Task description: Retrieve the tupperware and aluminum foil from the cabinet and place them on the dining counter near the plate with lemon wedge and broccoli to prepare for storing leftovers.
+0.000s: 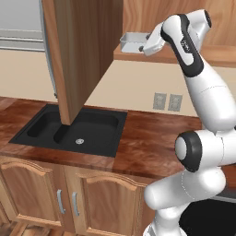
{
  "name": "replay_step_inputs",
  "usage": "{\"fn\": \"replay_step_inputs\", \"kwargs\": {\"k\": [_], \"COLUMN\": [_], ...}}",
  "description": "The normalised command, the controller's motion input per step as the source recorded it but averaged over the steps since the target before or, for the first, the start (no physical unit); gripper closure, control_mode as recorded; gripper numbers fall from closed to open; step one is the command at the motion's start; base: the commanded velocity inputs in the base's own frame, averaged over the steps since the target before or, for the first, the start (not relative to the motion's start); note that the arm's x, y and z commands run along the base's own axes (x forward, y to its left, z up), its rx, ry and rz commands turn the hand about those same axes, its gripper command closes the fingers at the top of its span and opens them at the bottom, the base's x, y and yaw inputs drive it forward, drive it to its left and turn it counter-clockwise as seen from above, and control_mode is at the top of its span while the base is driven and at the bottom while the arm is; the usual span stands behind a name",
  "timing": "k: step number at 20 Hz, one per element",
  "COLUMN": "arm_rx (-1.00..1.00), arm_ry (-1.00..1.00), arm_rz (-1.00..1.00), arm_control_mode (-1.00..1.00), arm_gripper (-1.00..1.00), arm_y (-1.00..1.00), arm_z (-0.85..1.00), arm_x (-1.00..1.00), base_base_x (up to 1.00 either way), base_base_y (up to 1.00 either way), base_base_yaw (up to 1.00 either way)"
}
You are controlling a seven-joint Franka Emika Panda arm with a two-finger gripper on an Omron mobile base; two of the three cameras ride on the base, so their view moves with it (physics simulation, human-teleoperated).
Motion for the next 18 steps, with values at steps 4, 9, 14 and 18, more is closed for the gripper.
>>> {"fn": "replay_step_inputs", "kwargs": {"k": [4,9,14,18], "arm_rx": [0.00,0.00,0.00,0.00], "arm_ry": [0.00,0.04,0.02,0.00], "arm_rz": [0.05,0.05,0.05,0.05], "arm_control_mode": [-1.00,-1.00,-1.00,-1.00], "arm_gripper": [-1.00,-1.00,-1.00,-1.00], "arm_y": [-0.10,-0.10,-0.09,-0.10], "arm_z": [-0.11,-0.11,-0.02,0.00], "arm_x": [0.35,0.31,0.30,0.28], "base_base_x": [0.00,0.00,0.00,0.00], "base_base_y": [0.00,0.00,0.00,0.00], "base_base_yaw": [0.00,0.00,0.00,0.00]}}
